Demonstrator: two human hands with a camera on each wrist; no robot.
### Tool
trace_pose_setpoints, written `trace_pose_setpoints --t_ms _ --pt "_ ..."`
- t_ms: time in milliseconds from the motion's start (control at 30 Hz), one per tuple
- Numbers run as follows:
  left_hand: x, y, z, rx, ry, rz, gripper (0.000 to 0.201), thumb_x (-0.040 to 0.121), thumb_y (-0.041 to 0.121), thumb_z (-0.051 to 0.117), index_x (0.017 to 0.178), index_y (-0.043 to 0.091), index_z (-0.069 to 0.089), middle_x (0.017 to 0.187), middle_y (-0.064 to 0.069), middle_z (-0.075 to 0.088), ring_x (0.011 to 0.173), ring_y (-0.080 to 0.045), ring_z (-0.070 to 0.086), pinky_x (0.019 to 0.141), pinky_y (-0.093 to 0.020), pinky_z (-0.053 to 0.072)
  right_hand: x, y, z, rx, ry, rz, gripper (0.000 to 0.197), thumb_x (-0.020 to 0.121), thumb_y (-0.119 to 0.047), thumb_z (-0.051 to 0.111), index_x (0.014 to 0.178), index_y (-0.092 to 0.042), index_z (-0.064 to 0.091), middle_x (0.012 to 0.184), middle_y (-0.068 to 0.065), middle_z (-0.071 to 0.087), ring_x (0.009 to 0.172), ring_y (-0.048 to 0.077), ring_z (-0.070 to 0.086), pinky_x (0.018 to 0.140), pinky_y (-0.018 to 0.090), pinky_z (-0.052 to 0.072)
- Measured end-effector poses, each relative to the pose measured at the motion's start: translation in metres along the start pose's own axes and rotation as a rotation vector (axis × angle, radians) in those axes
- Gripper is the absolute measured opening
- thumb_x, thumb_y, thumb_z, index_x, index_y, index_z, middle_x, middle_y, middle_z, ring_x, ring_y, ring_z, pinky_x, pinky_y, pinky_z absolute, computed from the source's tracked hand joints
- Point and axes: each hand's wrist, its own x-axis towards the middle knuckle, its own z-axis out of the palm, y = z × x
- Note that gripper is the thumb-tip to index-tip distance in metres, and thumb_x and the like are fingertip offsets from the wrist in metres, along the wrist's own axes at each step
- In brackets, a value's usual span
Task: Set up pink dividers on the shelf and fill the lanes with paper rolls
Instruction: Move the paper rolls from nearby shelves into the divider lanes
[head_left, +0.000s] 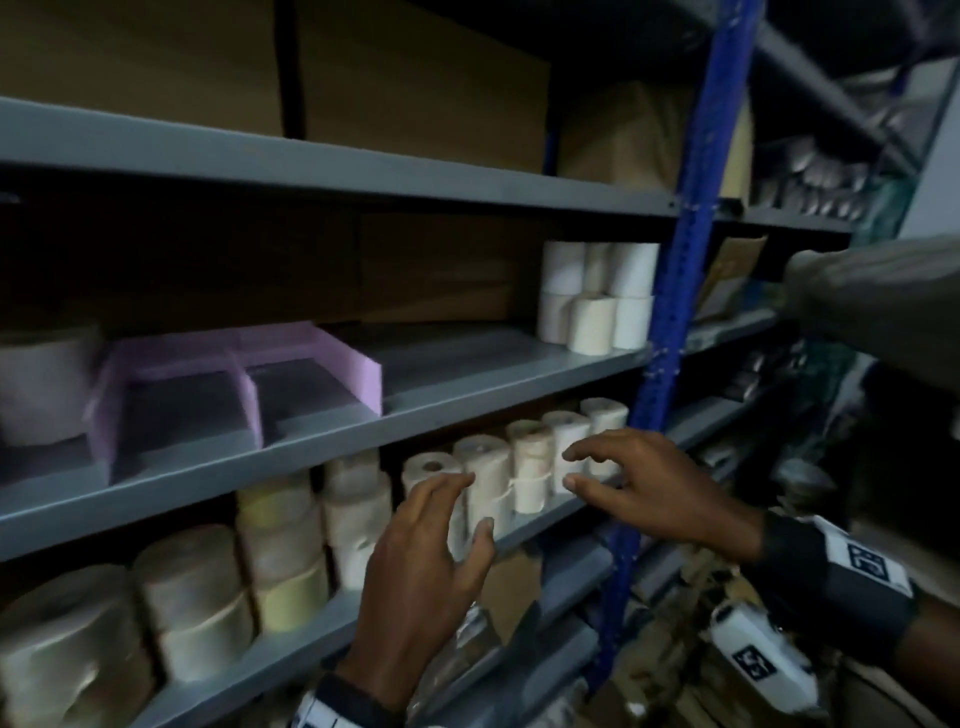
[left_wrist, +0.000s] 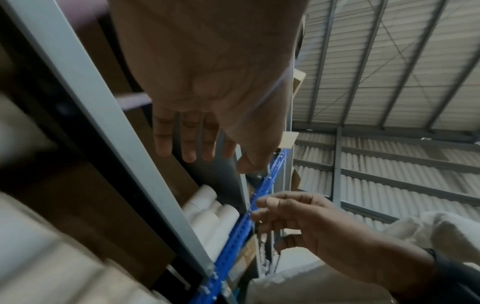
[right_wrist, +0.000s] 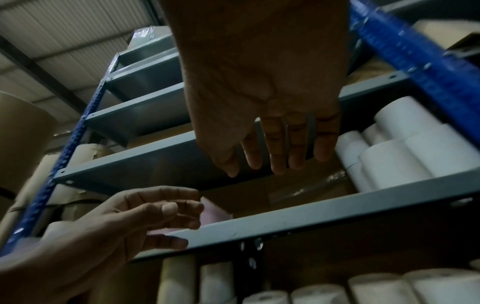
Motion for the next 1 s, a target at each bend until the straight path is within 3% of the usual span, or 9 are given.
trace_pose_setpoints --t_ms 133,267,367,533,667,800,1000 --pt "0.058 0.021 0.066 -0.066 -0.028 0.036 0.040 0.094 0.025 0.074 0.134 0.023 0.066 0.135 0.009 0.064 0.125 -0.011 0.059 0.105 -0.033 0.049 0.022 0.062 -0.022 0.044 0.097 0.038 0.038 0.083 -0.053 0.064 0.112 -0.029 0.071 0.106 -0.015 0.071 0.099 0.004 0.065 0.088 0.031 0.053" --pt "0.123 0.036 0.120 -0.077 -0.019 0.026 0.042 0.093 0.025 0.075 0.133 0.018 0.066 0.130 0.003 0.067 0.121 -0.016 0.063 0.105 -0.038 0.050 0.053 0.116 -0.048 0.125 0.218 0.084 0.032 0.083 -0.044 0.070 0.109 -0.025 0.073 0.104 -0.015 0.073 0.096 -0.005 0.063 0.088 0.019 0.050" --pt "0.164 0.044 0.152 -0.054 -0.020 -0.004 0.046 0.094 0.030 0.073 0.138 0.018 0.064 0.135 0.002 0.065 0.125 -0.017 0.061 0.106 -0.035 0.048 0.082 0.150 -0.056 0.152 0.254 0.123 0.031 0.082 -0.045 0.070 0.107 -0.026 0.073 0.101 -0.013 0.074 0.094 -0.001 0.065 0.084 0.019 0.050" --pt "0.221 0.046 0.197 -0.054 -0.071 -0.061 0.055 0.096 0.041 0.070 0.144 0.018 0.056 0.138 -0.002 0.063 0.129 -0.018 0.057 0.107 -0.035 0.046 0.132 0.204 -0.053 0.171 0.232 0.212 0.043 0.081 -0.053 0.066 0.115 -0.028 0.069 0.110 -0.010 0.070 0.096 0.008 0.063 0.083 0.027 0.051" --pt "0.264 0.039 0.228 -0.073 -0.067 -0.132 0.061 0.095 0.045 0.070 0.146 0.017 0.052 0.141 -0.004 0.062 0.129 -0.022 0.057 0.107 -0.038 0.048 0.177 0.240 -0.044 0.134 0.201 0.249 0.045 0.082 -0.053 0.067 0.120 -0.028 0.065 0.118 -0.006 0.068 0.105 0.012 0.062 0.085 0.025 0.045" --pt "0.303 0.028 0.258 -0.091 -0.078 -0.169 0.064 0.094 0.045 0.071 0.148 0.017 0.050 0.146 -0.006 0.059 0.130 -0.023 0.057 0.105 -0.036 0.048 0.223 0.268 -0.041 0.093 0.159 0.243 0.049 0.083 -0.053 0.068 0.124 -0.025 0.062 0.124 -0.001 0.065 0.112 0.017 0.061 0.086 0.027 0.045" --pt "0.357 0.014 0.301 -0.112 -0.118 -0.237 0.068 0.091 0.049 0.071 0.144 0.014 0.046 0.145 -0.010 0.057 0.131 -0.029 0.055 0.100 -0.039 0.051 0.291 0.286 -0.040 -0.001 0.083 0.184 0.043 0.083 -0.052 0.066 0.118 -0.028 0.065 0.122 0.000 0.066 0.106 0.017 0.063 0.089 0.032 0.050"
